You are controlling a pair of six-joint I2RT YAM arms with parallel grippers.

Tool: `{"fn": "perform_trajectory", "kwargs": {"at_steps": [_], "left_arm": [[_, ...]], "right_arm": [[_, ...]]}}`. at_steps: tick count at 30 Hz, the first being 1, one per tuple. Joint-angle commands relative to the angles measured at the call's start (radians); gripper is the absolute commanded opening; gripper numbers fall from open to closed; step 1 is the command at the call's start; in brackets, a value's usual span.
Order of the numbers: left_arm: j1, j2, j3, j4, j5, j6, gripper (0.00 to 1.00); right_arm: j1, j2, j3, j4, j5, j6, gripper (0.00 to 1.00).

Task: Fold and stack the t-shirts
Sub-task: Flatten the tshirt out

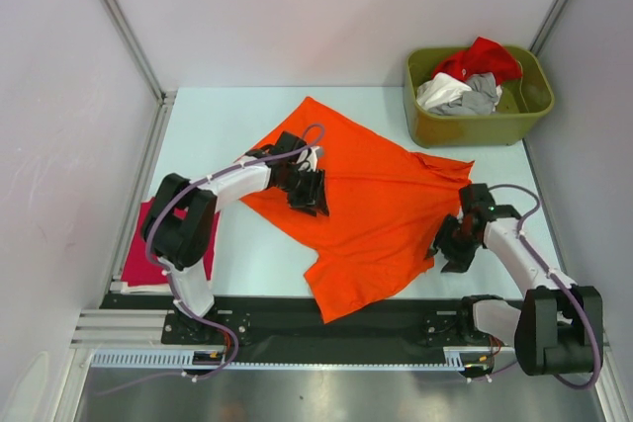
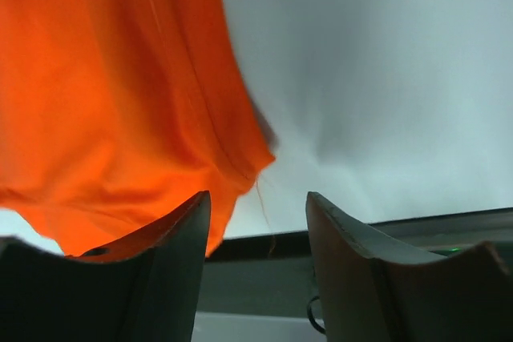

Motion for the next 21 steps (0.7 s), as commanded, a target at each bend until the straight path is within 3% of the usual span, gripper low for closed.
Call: {"fn": "perform_trajectory", "kwargs": {"at_steps": [1,7,14,17,18,19,21], "left_arm": [[0.000,-0.102,-0.064,0.038,0.031,-0.032,0.49],[-0.001,-0.171,-0.156,0.058,0.027,-0.040,0.49],[0.000,-0.208,-0.172,0.059,0.024,-0.031,0.49],[0.003,-0.219,-0.163,0.047,0.010,-0.018,0.49],[0.005,-0.225,-0.159,0.041,0.002,-0.014,0.49],[0.008,-0.231,-0.155,0.032,-0.005,-0.006,0.49],[0.021,-0.254,-0.156,0.029,-0.024,0.002,0.49]], "right_arm": [[0.086,-0.041,-0.048,0.011,-0.041,0.100,0.55],[0.104,-0.066,-0.052,0.072,-0.015,0.126,0.49],[0.104,0.028,-0.098,0.124,0.034,0.151,0.42],[0.110,0.039,-0.097,0.111,0.081,0.177,0.31],[0.112,0.039,-0.092,0.070,0.098,0.195,0.17],[0.115,0.036,-0.088,0.034,0.145,0.209,0.10],[0.142,-0.001,-0.088,-0.013,0.166,0.231,0.06]]}}
